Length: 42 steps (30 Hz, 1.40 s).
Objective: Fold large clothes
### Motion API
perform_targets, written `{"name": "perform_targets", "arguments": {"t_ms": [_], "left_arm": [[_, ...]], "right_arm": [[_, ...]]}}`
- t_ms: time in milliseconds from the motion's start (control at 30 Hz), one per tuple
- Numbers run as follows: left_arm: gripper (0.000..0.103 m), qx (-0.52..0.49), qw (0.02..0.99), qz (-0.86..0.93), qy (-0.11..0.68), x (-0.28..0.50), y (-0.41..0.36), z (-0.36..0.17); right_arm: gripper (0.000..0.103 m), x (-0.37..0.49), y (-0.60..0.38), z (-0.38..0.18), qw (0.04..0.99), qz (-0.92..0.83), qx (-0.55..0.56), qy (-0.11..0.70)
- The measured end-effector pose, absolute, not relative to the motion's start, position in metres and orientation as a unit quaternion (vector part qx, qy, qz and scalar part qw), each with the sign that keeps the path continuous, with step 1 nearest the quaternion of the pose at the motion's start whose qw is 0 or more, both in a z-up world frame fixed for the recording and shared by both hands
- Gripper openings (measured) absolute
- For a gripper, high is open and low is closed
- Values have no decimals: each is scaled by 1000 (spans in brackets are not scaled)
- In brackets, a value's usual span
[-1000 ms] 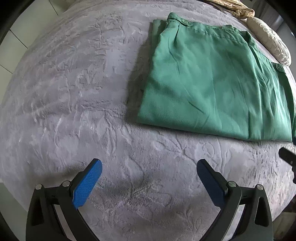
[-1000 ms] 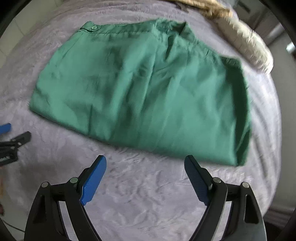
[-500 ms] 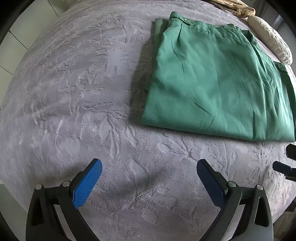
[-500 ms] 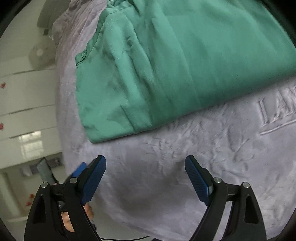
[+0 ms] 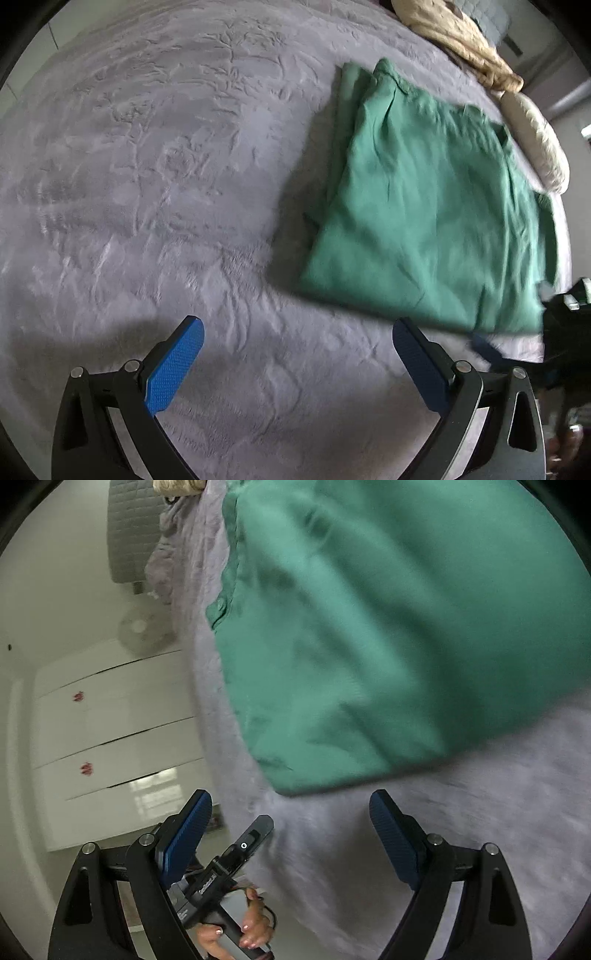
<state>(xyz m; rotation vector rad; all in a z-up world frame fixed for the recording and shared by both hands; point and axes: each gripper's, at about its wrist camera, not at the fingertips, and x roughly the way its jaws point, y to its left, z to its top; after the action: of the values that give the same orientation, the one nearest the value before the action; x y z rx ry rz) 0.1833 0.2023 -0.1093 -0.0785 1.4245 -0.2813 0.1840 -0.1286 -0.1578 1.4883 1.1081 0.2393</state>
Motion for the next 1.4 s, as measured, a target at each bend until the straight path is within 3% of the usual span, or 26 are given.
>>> {"name": "perform_targets", "arguments": {"t_ms": [200, 267, 300, 333, 367, 467, 533, 567, 600, 633, 900, 967, 1000, 1033, 1100, 1200, 1400], "left_arm": [[102, -119, 721, -155, 665, 203, 214, -121], [102, -157, 706, -169, 670, 200, 211, -125], [102, -169, 701, -175, 670, 198, 207, -127], [102, -181, 695, -183, 671, 198, 206, -129], [102, -193, 689, -191, 672, 197, 203, -130], [102, -203, 685, -187, 674, 196, 196, -129], [102, -199, 688, -185, 673, 197, 201, -129], [102, -195, 691, -183, 672, 198, 201, -128], [102, -191, 692, -181, 672, 198, 201, -126], [102, -188, 694, -179, 671, 199, 203, -126], [102, -217, 675, -201, 676, 215, 208, -134], [102, -242, 654, -226, 680, 221, 205, -140], [102, -256, 643, -236, 682, 225, 204, -143], [102, -273, 631, -247, 683, 230, 203, -147], [102, -307, 609, -269, 681, 243, 200, -153], [102, -320, 589, -301, 678, 265, 179, -158], [101, -212, 611, -292, 704, 277, 118, -163]], "right_arm": [[90, 209, -108, -190, 568, 95, 678, 456], [85, 211, -109, -190, 565, 79, 692, 442], [64, 212, -110, -189, 563, 77, 696, 439], [31, 213, -110, -188, 562, 74, 694, 443], [23, 215, -110, -187, 562, 70, 689, 452], [19, 215, -110, -182, 558, 102, 692, 447], [24, 215, -107, -174, 571, 110, 667, 466], [36, 213, -106, -170, 581, 103, 643, 488], [76, 211, -104, -167, 588, 97, 623, 506], [95, 203, -103, -165, 599, 93, 608, 513], [93, 203, -121, -182, 595, 57, 680, 425], [68, 214, -120, -186, 583, 64, 691, 424], [27, 218, -120, -185, 580, 62, 689, 431], [16, 220, -122, -183, 577, 65, 689, 434], [10, 216, -125, -173, 574, 95, 699, 416], [10, 208, -130, -156, 578, 130, 698, 402], [10, 211, -121, -150, 595, 156, 661, 429]]}}
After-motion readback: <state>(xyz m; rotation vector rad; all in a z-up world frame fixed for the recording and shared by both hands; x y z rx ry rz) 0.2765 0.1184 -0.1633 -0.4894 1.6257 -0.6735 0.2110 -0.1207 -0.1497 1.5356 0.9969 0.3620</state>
